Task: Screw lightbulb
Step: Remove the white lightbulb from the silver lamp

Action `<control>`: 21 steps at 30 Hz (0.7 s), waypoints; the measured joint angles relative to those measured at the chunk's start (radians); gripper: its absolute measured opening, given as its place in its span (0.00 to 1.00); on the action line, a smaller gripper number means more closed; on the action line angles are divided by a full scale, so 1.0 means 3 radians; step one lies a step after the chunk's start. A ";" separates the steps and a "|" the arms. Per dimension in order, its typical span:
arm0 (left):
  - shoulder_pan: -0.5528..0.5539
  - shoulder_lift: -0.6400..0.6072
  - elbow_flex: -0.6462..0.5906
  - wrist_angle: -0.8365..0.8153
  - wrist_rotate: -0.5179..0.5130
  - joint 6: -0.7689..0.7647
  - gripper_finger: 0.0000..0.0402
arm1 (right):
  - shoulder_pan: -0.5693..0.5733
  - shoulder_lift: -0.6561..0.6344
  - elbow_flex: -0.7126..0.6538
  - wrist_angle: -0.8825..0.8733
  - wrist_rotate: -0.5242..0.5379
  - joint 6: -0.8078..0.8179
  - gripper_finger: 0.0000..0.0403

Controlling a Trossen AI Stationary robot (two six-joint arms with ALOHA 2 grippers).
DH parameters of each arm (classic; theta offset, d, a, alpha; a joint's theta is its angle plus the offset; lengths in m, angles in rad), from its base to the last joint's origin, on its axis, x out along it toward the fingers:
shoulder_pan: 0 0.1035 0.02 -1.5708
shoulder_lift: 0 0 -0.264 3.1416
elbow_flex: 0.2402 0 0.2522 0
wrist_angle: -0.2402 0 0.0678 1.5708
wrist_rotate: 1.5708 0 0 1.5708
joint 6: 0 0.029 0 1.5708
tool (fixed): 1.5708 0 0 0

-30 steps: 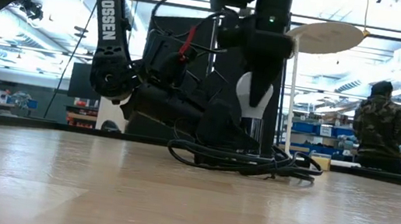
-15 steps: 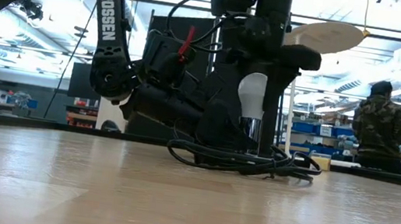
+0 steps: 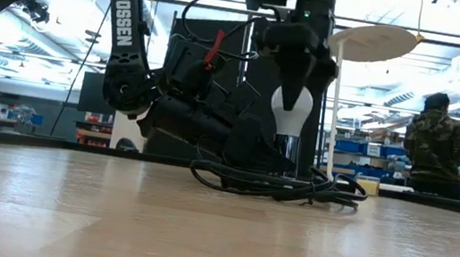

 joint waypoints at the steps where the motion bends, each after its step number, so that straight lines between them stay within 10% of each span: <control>1: 0.0000 0.0000 0.0000 -0.0005 0.0003 -0.0001 0.46 | 0.0022 0.0000 0.0000 0.0011 0.0001 0.0110 0.98; 21: -0.0004 0.0000 0.0003 0.0002 -0.0138 -0.0069 0.46 | 0.0073 0.0000 -0.0022 0.0329 0.0407 0.2341 0.91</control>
